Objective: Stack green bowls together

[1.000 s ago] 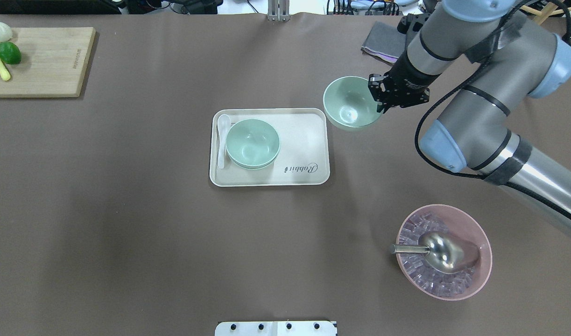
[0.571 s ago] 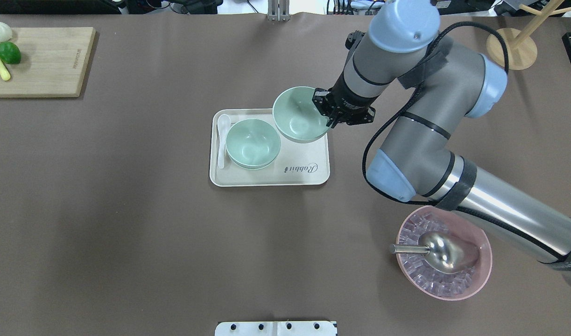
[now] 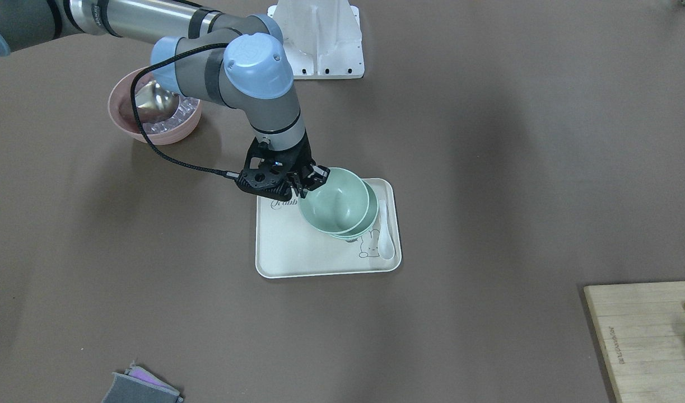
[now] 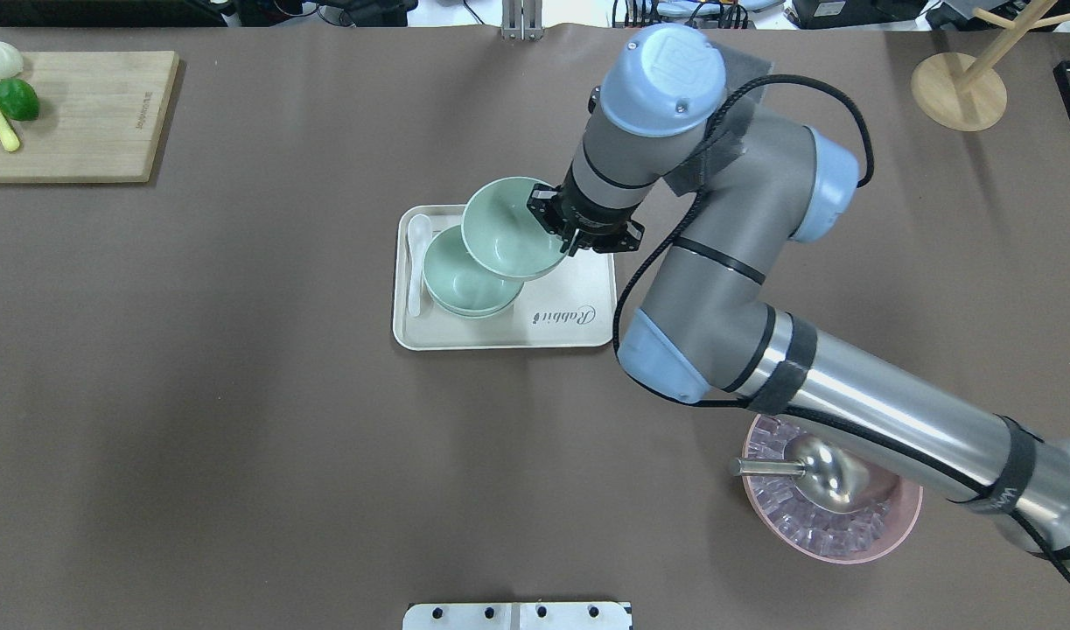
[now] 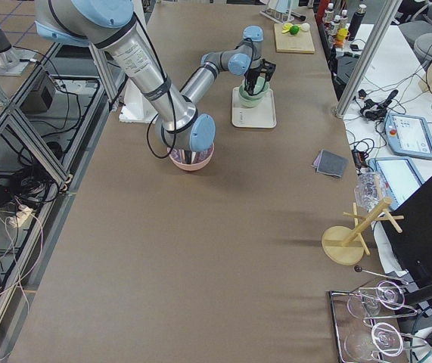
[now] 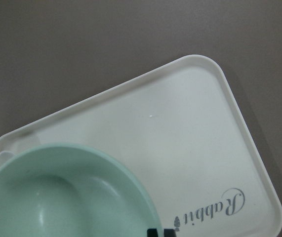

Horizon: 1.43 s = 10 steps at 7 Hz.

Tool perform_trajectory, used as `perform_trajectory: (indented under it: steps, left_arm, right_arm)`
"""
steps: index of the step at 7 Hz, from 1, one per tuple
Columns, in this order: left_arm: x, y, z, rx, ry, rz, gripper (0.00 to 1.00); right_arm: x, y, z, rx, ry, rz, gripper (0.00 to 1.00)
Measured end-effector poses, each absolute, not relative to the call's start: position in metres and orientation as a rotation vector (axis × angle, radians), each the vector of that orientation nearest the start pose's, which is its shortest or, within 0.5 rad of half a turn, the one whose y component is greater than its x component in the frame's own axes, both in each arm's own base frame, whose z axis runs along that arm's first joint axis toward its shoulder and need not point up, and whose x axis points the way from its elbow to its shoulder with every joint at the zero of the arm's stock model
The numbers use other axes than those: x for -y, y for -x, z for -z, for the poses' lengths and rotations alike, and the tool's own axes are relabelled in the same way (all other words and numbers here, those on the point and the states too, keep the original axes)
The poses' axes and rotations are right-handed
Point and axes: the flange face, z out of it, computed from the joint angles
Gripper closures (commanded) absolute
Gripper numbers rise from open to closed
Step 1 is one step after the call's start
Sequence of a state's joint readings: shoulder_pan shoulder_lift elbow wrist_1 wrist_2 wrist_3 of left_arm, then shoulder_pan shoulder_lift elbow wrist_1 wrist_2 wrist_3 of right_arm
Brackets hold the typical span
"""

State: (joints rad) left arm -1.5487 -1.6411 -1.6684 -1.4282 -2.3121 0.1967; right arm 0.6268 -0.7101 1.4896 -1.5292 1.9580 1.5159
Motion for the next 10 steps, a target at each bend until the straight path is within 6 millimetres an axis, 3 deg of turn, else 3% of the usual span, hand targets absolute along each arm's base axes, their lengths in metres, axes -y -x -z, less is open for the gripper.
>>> perform_trajectory:
  steps: [5, 10]
  left_arm:
    - [0.519, 0.055, -0.591, -0.736, -0.090, -0.218, 0.02]
    - [0.519, 0.055, -0.592, -0.736, -0.090, -0.219, 0.02]
  right_arm:
    - [0.501, 0.577, -0.162, 0.886, 0.045, -0.353, 1.00]
    - [0.494, 0.586, -0.162, 0.882, 0.031, -0.337, 1.00]
